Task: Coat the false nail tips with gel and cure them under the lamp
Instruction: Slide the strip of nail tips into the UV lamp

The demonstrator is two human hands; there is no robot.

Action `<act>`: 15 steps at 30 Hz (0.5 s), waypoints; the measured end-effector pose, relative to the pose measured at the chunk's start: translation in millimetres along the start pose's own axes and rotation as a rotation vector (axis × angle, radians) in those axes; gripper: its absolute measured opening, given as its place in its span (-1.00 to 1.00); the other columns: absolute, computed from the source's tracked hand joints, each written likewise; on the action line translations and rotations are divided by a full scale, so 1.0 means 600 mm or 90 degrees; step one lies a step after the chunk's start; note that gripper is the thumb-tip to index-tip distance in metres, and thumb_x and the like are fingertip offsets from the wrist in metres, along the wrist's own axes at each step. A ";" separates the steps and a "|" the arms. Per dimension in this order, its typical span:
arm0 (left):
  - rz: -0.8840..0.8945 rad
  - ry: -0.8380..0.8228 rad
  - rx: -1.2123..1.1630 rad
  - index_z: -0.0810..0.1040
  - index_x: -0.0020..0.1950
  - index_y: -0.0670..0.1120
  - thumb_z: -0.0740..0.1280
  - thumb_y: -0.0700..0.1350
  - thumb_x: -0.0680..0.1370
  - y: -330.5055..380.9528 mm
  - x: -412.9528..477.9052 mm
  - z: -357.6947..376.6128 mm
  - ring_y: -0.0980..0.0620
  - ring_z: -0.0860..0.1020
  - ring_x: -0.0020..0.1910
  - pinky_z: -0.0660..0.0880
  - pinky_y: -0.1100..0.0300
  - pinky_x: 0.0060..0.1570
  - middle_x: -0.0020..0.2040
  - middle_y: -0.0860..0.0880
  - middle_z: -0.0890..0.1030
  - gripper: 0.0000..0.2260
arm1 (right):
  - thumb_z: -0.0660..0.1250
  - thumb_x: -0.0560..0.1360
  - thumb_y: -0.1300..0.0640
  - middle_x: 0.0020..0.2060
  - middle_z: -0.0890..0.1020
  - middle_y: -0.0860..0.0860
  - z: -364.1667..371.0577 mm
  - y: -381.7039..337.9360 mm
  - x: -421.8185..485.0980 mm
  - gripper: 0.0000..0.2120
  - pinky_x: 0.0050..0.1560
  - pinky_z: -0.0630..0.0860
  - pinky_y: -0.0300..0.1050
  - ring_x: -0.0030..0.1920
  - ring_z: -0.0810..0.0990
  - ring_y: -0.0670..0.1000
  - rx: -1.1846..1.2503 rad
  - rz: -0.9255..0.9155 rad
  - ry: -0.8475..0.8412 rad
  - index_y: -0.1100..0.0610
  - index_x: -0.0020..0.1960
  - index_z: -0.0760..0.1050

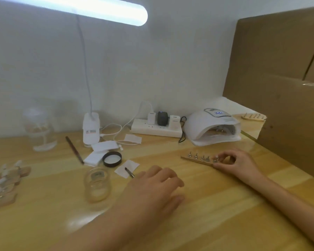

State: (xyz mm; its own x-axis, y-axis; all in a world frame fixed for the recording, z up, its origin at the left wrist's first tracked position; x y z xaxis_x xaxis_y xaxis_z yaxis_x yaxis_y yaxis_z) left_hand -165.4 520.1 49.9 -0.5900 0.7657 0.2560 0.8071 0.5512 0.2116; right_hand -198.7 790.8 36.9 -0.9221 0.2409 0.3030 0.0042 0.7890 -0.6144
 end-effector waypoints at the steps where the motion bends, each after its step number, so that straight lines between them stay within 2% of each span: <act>1: -0.005 -0.023 0.038 0.33 0.42 0.19 -0.04 0.25 0.63 0.003 0.032 0.017 0.14 0.24 0.38 0.29 0.17 0.29 0.39 0.24 0.32 -0.58 | 0.63 0.30 0.14 -0.22 0.64 -0.08 0.002 0.005 0.013 -0.76 -0.33 0.36 -0.36 -0.35 0.47 -0.24 0.001 -0.001 0.007 -0.11 -0.21 0.61; 3: -0.033 -0.054 0.087 0.30 0.47 0.09 0.03 0.19 0.65 0.001 0.087 0.043 0.02 0.26 0.41 0.26 0.06 0.34 0.45 0.10 0.31 -0.58 | 0.63 0.31 0.13 -0.23 0.64 -0.11 0.008 0.010 0.037 -0.74 -0.31 0.35 -0.37 -0.31 0.50 -0.29 0.005 -0.008 0.010 -0.14 -0.21 0.59; 6: -0.088 -0.082 0.129 0.28 0.48 0.01 0.04 0.20 0.65 -0.024 0.135 0.073 -0.06 0.28 0.42 0.29 0.00 0.35 0.45 0.00 0.32 -0.54 | 0.63 0.30 0.10 -0.18 0.66 -0.13 0.016 0.023 0.063 -0.75 -0.20 0.39 -0.27 -0.20 0.57 -0.24 0.017 0.007 -0.012 -0.14 -0.17 0.61; 10: -0.102 -0.088 0.148 0.28 0.47 0.00 0.03 0.23 0.64 -0.042 0.149 0.091 -0.05 0.32 0.40 0.31 0.03 0.34 0.45 -0.01 0.32 -0.52 | 0.60 0.34 0.09 -0.16 0.69 -0.13 -0.003 0.063 0.082 -0.73 -0.24 0.39 -0.43 -0.23 0.55 -0.32 0.010 0.033 -0.124 -0.17 -0.04 0.65; 11: -0.098 -0.080 0.153 0.28 0.46 0.01 0.02 0.24 0.64 -0.042 0.149 0.091 -0.04 0.34 0.39 0.33 0.04 0.32 0.44 -0.01 0.33 -0.52 | 0.57 0.38 0.10 -0.16 0.68 -0.12 -0.018 0.081 0.092 -0.75 -0.25 0.39 -0.41 -0.22 0.56 -0.29 -0.008 0.053 -0.114 -0.14 0.00 0.65; 13: -0.087 -0.065 0.165 0.28 0.47 0.00 -0.01 0.23 0.65 -0.040 0.148 0.090 -0.03 0.36 0.38 0.35 0.06 0.28 0.44 -0.02 0.34 -0.51 | 0.46 0.51 0.11 -0.15 0.65 -0.08 -0.053 0.122 0.113 -0.79 -0.22 0.41 -0.21 -0.17 0.57 -0.16 -0.077 0.102 -0.032 -0.02 0.13 0.64; 15: -0.079 -0.056 0.174 0.27 0.48 -0.02 -0.02 0.23 0.65 -0.036 0.147 0.091 -0.04 0.36 0.38 0.36 0.06 0.28 0.45 -0.03 0.34 -0.50 | 0.34 0.59 0.11 -0.05 0.66 0.07 -0.066 0.151 0.134 -0.71 -0.12 0.47 -0.07 -0.05 0.60 0.06 -0.118 0.152 0.032 0.08 0.30 0.54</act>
State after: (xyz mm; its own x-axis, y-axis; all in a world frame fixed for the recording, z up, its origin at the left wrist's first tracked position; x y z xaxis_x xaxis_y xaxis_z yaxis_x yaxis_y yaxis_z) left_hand -234.0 593.7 16.5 -0.6899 0.7062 0.1588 0.7119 0.7018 -0.0281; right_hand -257.0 904.3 34.3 -0.8661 0.4564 0.2040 0.2941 0.7951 -0.5304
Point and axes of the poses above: each hand's wrist, its own x-axis towards the middle knuckle, its own z-axis out of the palm, y = z × x, the point moved 9 cm from there along x, towards the middle knuckle
